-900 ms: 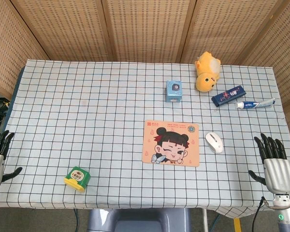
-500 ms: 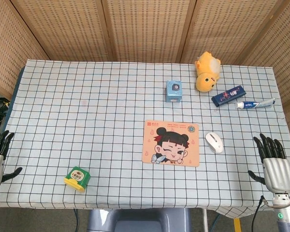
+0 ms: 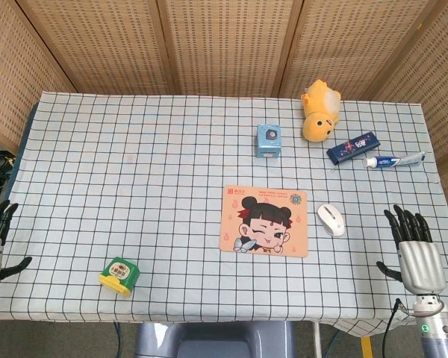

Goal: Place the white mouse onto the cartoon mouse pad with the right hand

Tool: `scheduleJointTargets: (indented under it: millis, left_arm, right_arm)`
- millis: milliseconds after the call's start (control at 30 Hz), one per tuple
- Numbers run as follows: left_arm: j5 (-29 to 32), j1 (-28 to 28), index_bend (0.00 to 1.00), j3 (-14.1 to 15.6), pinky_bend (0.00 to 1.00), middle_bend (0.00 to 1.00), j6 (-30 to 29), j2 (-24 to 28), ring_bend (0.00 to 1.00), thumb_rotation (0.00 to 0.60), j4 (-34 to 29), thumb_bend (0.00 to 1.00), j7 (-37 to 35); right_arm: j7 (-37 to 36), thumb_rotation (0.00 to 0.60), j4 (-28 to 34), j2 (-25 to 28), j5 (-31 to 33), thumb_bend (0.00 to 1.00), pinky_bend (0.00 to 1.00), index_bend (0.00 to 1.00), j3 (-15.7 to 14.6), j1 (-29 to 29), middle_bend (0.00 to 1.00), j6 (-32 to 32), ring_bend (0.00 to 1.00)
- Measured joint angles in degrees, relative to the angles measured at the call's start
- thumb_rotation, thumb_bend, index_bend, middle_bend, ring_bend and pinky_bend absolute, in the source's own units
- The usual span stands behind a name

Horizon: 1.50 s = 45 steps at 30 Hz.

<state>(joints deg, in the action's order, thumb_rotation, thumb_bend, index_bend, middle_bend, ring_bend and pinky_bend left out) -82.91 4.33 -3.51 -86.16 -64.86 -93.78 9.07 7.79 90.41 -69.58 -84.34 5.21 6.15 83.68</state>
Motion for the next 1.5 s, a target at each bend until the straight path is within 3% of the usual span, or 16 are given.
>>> scheduleJointTargets:
  millis: [167, 400, 600, 933, 1233, 1500]
  left_arm:
    - [0.15, 0.11, 0.00, -0.08, 0.00, 0.00, 0.23, 0.01, 0.00, 0.600, 0.14, 0.00, -0.18]
    - [0.50, 0.13, 0.00, -0.26, 0.00, 0.00, 0.34, 0.06, 0.00, 0.600, 0.32, 0.00, -0.78]
    - [0.96, 0.30, 0.00, -0.36, 0.00, 0.00, 0.98, 0.14, 0.00, 0.600, 0.58, 0.00, -1.67]
    - [2.02, 0.84, 0.00, -0.60, 0.00, 0.00, 2.43, 0.01, 0.00, 0.600, 1.39, 0.00, -2.72]
    - [2.31, 0.93, 0.00, -0.84, 0.00, 0.00, 2.19, -0.21, 0.00, 0.600, 1.30, 0.00, -1.99]
    - [2.85, 1.20, 0.00, -0.92, 0.00, 0.00, 2.72, -0.56, 0.00, 0.600, 1.49, 0.00, -1.47]
  right_arm:
    - [1.49, 0.600, 2.59, -0.47, 1.67, 0.06, 0.00, 0.00, 1.33, 1.46, 0.00, -1.62, 0.00]
    - [3.36, 0.600, 4.82, -3.02, 4.93, 0.22, 0.00, 0.00, 3.44, 4.38, 0.00, -5.08, 0.00]
    - [6.31, 0.600, 3.66, -8.36, 9.71, 0.30, 0.00, 0.00, 5.48, 8.37, 0.00, -9.87, 0.00]
    - [10.28, 0.600, -8.15, -20.20, 19.57, 0.45, 0.00, 0.00, 10.06, 16.12, 0.00, -16.83, 0.00]
    - [8.46, 0.600, -18.86, -26.25, 23.88, 0.46, 0.00, 0.00, 12.51, 20.60, 0.00, -20.89, 0.00]
    - [8.57, 0.600, -22.95, -28.36, 25.89, 0.45, 0.00, 0.00, 12.67, 22.34, 0.00, -22.62, 0.00]
